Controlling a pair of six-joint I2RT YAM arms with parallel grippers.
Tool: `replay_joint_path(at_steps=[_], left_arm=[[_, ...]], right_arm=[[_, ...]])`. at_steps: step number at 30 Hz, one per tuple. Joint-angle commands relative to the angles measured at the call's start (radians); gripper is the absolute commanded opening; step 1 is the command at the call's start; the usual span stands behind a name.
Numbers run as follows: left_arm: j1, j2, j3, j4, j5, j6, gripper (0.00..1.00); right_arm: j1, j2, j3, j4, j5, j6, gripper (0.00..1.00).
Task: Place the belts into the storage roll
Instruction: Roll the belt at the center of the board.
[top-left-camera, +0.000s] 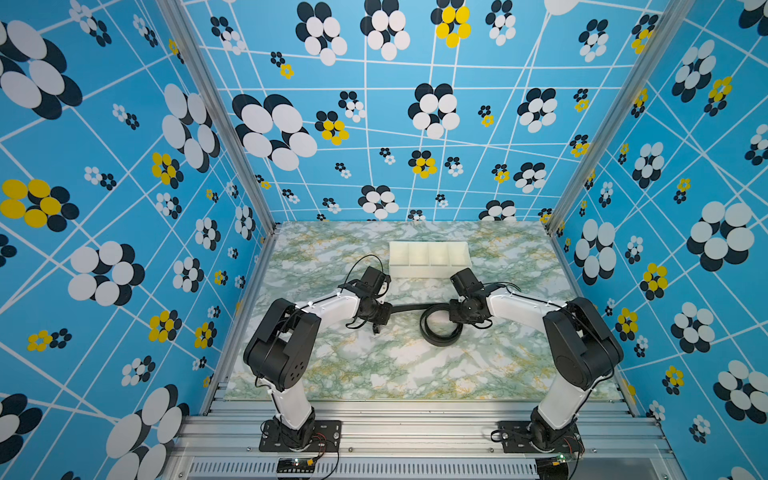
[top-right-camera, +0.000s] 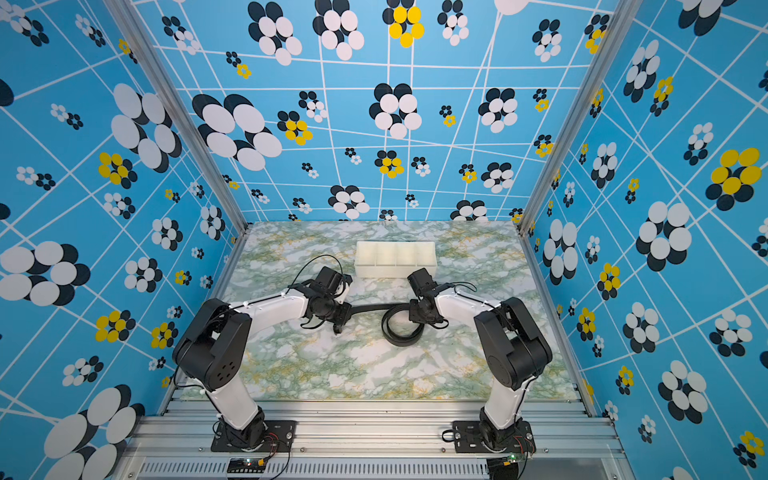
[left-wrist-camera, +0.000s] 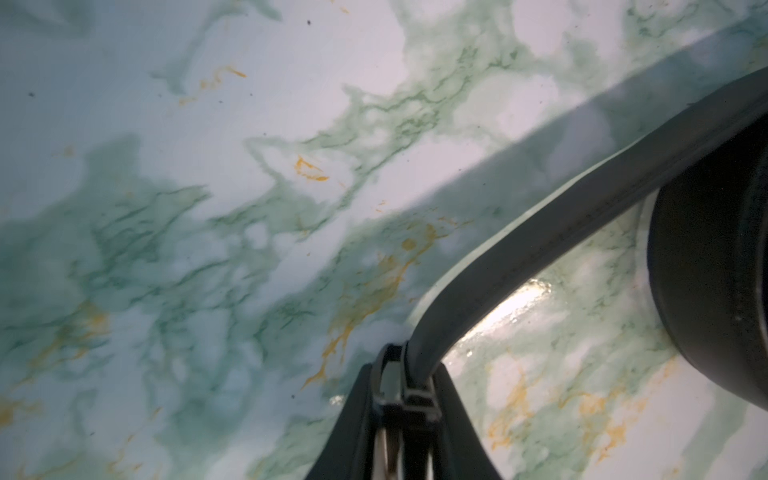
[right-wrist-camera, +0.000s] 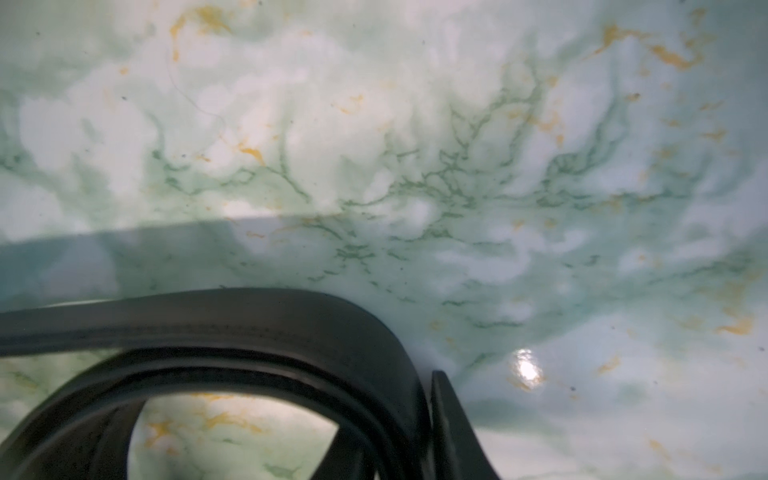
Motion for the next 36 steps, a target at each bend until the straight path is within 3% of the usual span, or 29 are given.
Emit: replay_joint_path(at_steps=[1, 17, 19, 21, 30, 32, 36], left_arm=[[0.077, -0.029, -0.032, -0.181, -0.161, -0.019, 0.00], [0.217, -0.058, -0.063, -0.177, -0.133, 0.010, 0.00], [0.205, -0.067, -0.067, -0.175, -0.102, -0.003, 0.00], [0.157, -0.085, -0.075, -0.168, -0.096, -0.021, 0.00], [-0.141, -0.070, 0.000, -0.234, -0.081, -0.122, 0.00], [-0.201, -0.076, -0.004, -0.214, -0.074, -0.169, 0.05], [-0.298, -0.074, -0.019, -0.073, 0.051, -0.289, 0.22]], right_arm=[[-0.045, 0.071, -0.041, -0.151, 0.166, 0.080, 0.24], [-0.044, 0.082, -0.037, -0.159, 0.175, 0.104, 0.26], [-0.043, 0.085, -0.032, -0.163, 0.178, 0.103, 0.15], [-0.042, 0.092, -0.026, -0.168, 0.183, 0.109, 0.00], [-0.032, 0.105, 0.036, -0.222, 0.259, 0.167, 0.00], [-0.023, 0.114, 0.059, -0.243, 0.284, 0.178, 0.00], [-0.008, 0.133, 0.079, -0.241, 0.283, 0.194, 0.00]])
